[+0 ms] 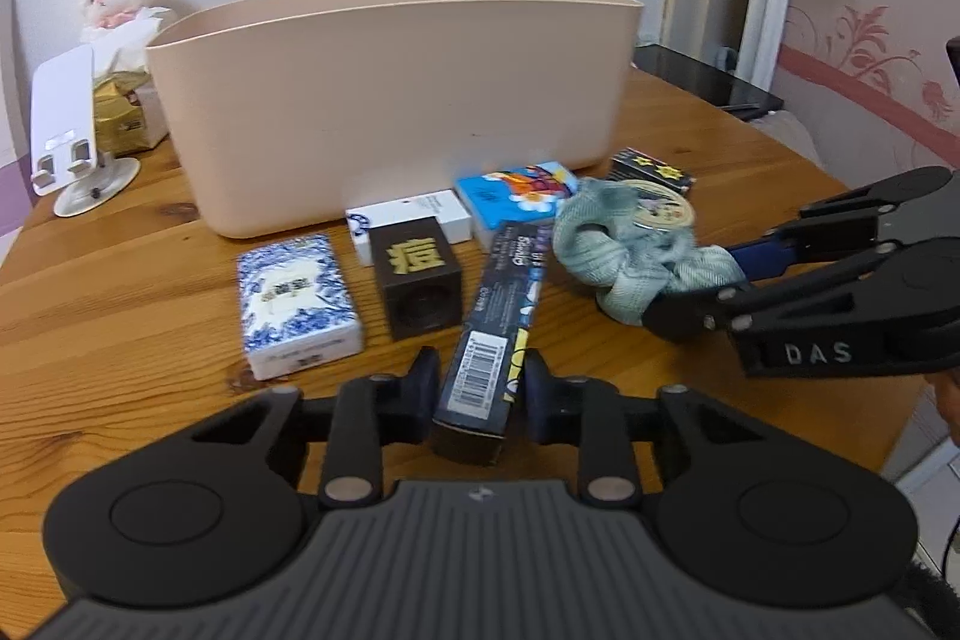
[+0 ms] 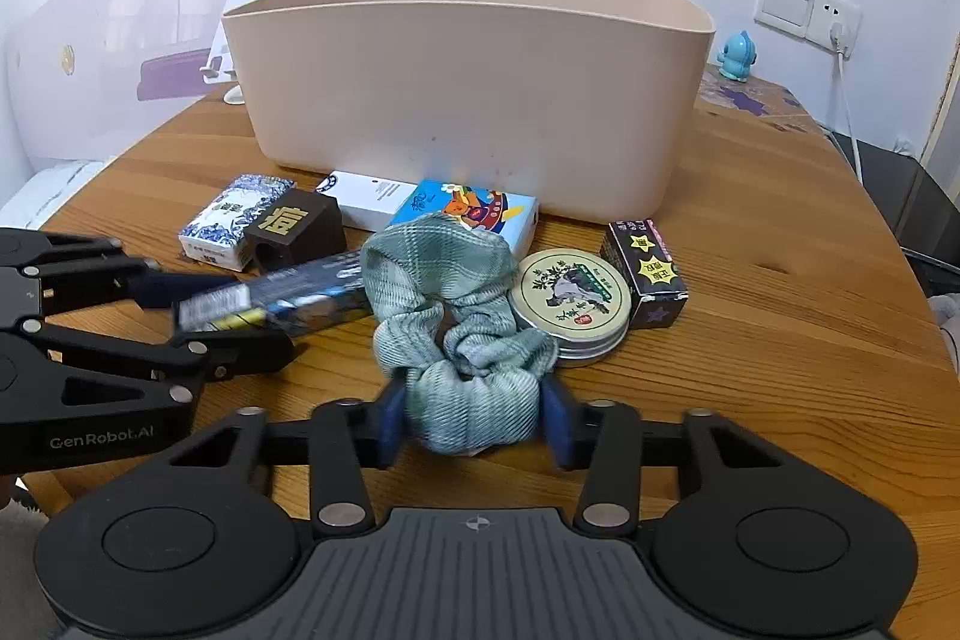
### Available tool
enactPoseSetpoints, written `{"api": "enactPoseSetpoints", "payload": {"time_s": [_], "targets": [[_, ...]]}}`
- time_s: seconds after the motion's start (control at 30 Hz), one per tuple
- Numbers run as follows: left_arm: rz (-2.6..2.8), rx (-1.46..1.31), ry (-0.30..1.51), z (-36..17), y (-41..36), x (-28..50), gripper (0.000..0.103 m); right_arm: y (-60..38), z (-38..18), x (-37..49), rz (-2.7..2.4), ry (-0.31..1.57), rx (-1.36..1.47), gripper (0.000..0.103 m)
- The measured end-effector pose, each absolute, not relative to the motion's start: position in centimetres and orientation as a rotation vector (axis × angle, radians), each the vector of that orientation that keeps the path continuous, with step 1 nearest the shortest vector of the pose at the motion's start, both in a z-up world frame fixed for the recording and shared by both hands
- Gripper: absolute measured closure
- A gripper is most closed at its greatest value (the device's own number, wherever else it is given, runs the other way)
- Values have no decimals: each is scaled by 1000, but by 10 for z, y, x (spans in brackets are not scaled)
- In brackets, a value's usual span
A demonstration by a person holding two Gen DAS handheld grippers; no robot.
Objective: Organize objects
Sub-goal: 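Grasp the green plaid scrunchie with the right tool while the left tool grasps the long barcode box, then carry both items over the beige basket and open both tools to drop them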
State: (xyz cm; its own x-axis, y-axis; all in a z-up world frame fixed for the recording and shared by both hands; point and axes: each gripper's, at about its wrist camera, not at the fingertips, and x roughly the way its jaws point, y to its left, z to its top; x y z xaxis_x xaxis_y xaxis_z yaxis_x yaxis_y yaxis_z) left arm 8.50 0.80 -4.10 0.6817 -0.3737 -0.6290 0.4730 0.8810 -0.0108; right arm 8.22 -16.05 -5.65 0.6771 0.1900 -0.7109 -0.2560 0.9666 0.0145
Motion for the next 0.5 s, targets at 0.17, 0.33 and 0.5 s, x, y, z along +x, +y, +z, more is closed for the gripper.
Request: {"api": "enactPoseSetpoints", "payload": {"time_s": [0.17,0.33,0.5], "targets": [[-476,181,671,-40,3,79,78,-170,-56,75,232,781,-43,80],[-473,163,654,-28,2,68,78,-182,-49,68,211,771,-4,82],[-450,153,630,-8,2,57,78,-190,-30,58,199,724,4,82]]}}
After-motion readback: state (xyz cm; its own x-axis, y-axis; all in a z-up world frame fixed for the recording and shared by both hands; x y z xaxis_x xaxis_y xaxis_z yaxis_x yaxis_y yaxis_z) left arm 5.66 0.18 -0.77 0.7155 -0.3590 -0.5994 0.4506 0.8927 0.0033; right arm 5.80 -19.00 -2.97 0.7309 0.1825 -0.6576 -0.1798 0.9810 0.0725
